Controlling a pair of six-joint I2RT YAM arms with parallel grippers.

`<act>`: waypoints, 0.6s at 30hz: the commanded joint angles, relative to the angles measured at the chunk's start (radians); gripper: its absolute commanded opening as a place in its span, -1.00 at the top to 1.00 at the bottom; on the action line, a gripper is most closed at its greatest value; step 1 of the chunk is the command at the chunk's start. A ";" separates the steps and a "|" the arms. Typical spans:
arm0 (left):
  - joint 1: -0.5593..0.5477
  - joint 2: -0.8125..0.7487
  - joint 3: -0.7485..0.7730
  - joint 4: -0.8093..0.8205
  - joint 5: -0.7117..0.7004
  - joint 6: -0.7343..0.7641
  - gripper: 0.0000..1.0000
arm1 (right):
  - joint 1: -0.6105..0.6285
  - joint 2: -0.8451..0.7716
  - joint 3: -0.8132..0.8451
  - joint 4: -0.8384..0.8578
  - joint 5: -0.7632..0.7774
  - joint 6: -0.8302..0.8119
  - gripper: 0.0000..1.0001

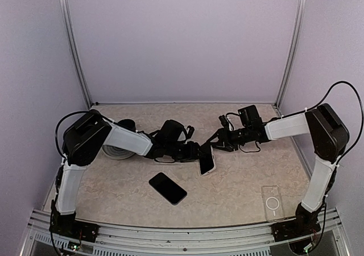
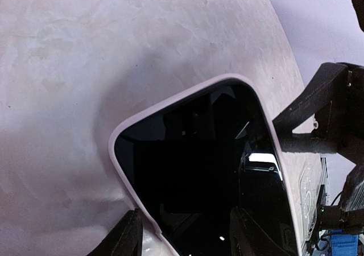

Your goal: Put the phone into the phone case

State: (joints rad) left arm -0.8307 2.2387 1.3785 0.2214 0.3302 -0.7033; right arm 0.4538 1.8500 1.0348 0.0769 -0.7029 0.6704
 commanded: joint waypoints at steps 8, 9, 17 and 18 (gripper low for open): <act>0.014 0.039 -0.072 -0.086 -0.063 -0.006 -0.10 | 0.061 0.070 0.033 0.006 -0.126 0.009 -0.05; 0.015 0.041 -0.073 -0.084 -0.064 -0.005 -0.10 | 0.063 0.076 0.034 0.006 -0.120 0.011 -0.06; 0.016 0.060 -0.060 -0.082 -0.052 -0.004 -0.09 | 0.085 0.149 0.082 -0.037 -0.097 -0.016 0.05; 0.016 0.063 -0.059 -0.080 -0.052 -0.005 -0.09 | 0.094 0.158 0.094 -0.040 -0.099 -0.019 0.05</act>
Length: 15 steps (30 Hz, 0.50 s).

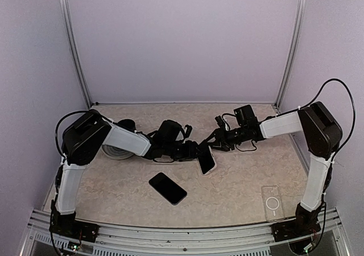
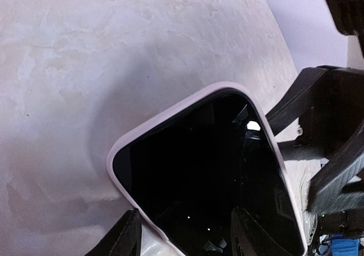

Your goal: Put the phone into the phone case

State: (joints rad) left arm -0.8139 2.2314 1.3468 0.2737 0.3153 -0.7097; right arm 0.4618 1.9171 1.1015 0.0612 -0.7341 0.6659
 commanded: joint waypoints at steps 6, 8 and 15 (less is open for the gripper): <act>0.002 0.067 -0.030 -0.128 -0.048 0.002 -0.08 | 0.101 0.094 0.045 -0.071 -0.008 -0.038 0.12; 0.004 0.066 -0.034 -0.129 -0.048 0.004 -0.08 | 0.101 0.082 0.045 -0.081 0.005 -0.042 0.25; 0.014 -0.031 -0.148 -0.076 -0.136 -0.011 0.02 | 0.084 0.023 0.047 -0.096 0.023 -0.054 0.79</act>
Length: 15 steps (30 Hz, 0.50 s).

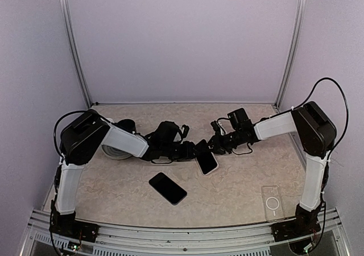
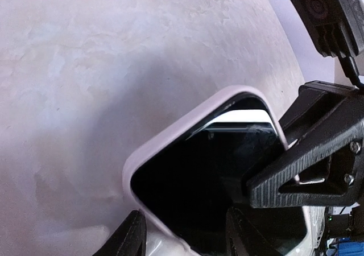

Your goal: Put the phone into the phone case

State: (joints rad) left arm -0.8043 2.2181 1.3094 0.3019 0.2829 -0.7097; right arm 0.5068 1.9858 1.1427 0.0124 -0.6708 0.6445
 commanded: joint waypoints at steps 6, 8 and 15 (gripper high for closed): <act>0.008 -0.153 -0.207 0.027 -0.136 0.046 0.00 | 0.020 -0.132 0.010 -0.059 -0.061 -0.125 1.00; 0.006 -0.226 -0.232 0.069 -0.143 0.096 -0.03 | 0.017 -0.205 0.017 -0.060 -0.049 -0.187 1.00; -0.017 -0.514 -0.342 0.308 -0.026 0.320 -0.24 | -0.005 -0.499 -0.014 0.095 -0.163 -0.290 1.00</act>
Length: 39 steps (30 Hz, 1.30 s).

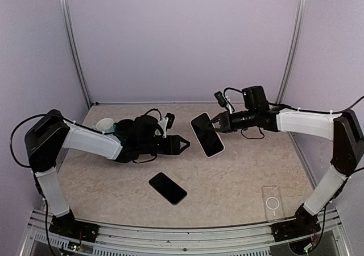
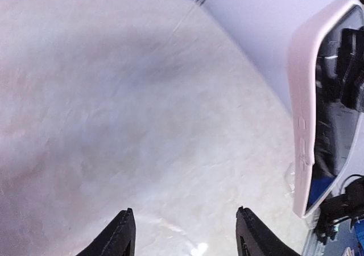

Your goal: Put the phone into the phone case

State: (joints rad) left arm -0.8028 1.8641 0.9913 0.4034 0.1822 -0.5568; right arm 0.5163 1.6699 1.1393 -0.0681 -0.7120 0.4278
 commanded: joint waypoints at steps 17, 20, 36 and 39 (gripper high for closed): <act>-0.186 -0.131 0.229 0.419 0.336 0.322 -0.58 | 0.006 -0.499 -0.171 0.750 -0.264 0.011 1.00; -0.202 -0.085 0.283 0.407 0.336 0.335 -0.41 | 0.014 -0.501 -0.191 0.796 -0.269 0.036 1.00; -0.215 -0.062 0.331 0.282 0.371 0.382 1.00 | 0.017 -0.516 -0.147 0.550 -0.262 -0.097 -0.27; -0.216 -0.057 0.337 0.237 0.391 0.418 1.00 | 0.017 -0.490 -0.082 0.436 -0.250 -0.154 -0.37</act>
State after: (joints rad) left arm -1.0111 1.8084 1.2819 0.6960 0.5430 -0.1955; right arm 0.5278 1.1774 0.9714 0.5133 -0.9787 0.3729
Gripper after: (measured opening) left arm 0.107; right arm 0.673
